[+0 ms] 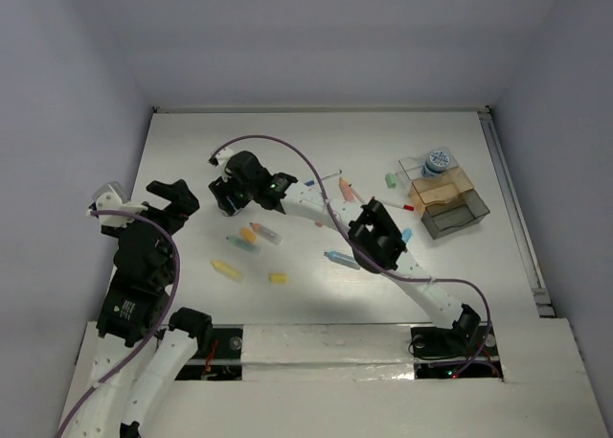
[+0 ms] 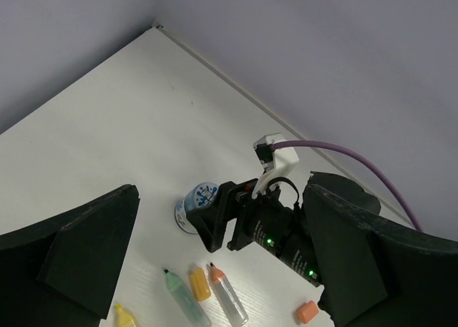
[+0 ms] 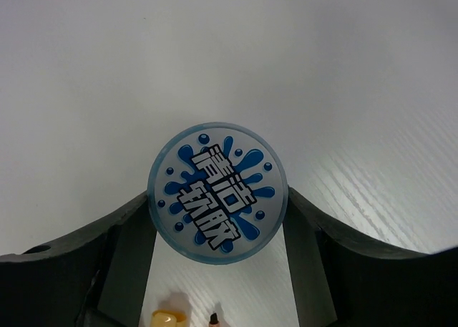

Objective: Sort the stationery into containers
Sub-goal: Pick up the stationery from the center of the board.

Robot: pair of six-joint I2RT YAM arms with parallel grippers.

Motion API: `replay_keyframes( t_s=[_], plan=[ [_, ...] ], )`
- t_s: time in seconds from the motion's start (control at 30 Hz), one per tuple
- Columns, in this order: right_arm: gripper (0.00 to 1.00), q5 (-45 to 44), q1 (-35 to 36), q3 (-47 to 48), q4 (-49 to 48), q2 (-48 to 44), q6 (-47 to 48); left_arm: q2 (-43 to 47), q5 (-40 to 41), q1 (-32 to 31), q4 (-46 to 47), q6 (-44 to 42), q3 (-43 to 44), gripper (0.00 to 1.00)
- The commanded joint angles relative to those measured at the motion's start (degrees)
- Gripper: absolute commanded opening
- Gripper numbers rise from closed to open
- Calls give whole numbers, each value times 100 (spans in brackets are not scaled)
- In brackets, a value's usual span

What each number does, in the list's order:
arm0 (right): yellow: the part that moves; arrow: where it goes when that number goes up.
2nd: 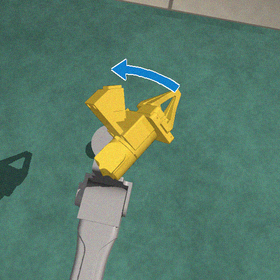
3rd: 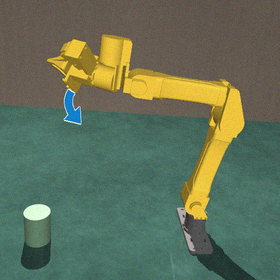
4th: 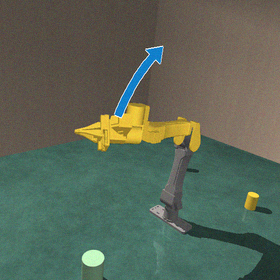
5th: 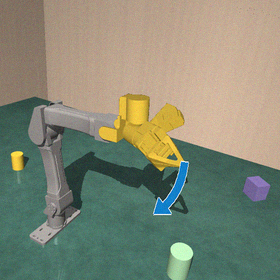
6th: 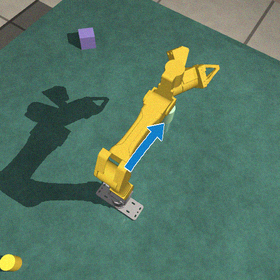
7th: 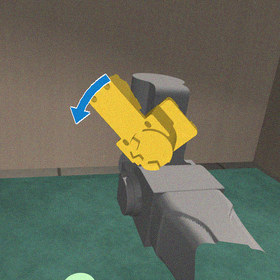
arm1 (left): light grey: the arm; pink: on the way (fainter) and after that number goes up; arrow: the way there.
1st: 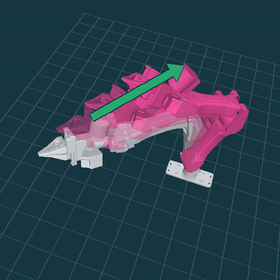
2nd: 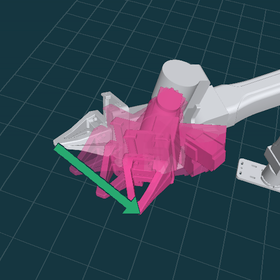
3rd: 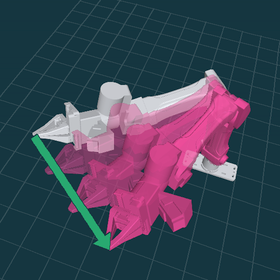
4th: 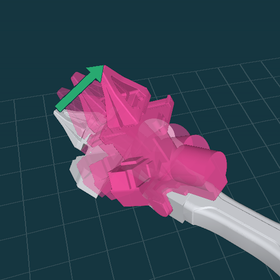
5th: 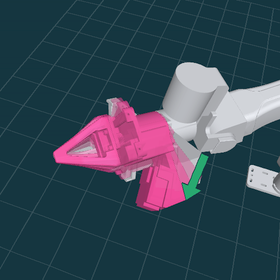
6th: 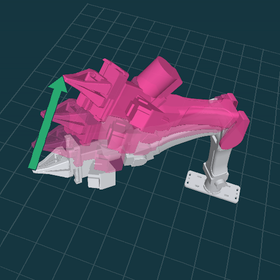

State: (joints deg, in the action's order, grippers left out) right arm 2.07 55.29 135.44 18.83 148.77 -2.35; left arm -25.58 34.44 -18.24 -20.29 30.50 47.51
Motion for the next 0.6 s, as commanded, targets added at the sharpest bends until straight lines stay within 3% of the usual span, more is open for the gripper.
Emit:
replay_keyframes(
  t_s=[0.0,0.2,0.27,0.33,0.43,0.57],
  plan=[
    [57,-171,61,194,-520,-32,-81,71,-130,31,280,-97,66,99],
    [48,-846,61,185,-942,-374,41,62,-498,31,490,-307,-57,99],
    [47,-1032,-184,-314,-1170,-1058,-107,45,-824,-21,605,-440,-84,99],
    [47,-1050,-404,-1433,-1653,-1994,-405,80,-1069,-22,676,-624,-136,99],
    [45,-1050,-957,-3112,-2181,-3348,-757,106,-2069,-22,1035,-1028,-320,99],
    [45,-1436,-1757,-4819,-2112,-4834,-951,62,-3889,-83,1562,-1397,-514,99]
  ],
)
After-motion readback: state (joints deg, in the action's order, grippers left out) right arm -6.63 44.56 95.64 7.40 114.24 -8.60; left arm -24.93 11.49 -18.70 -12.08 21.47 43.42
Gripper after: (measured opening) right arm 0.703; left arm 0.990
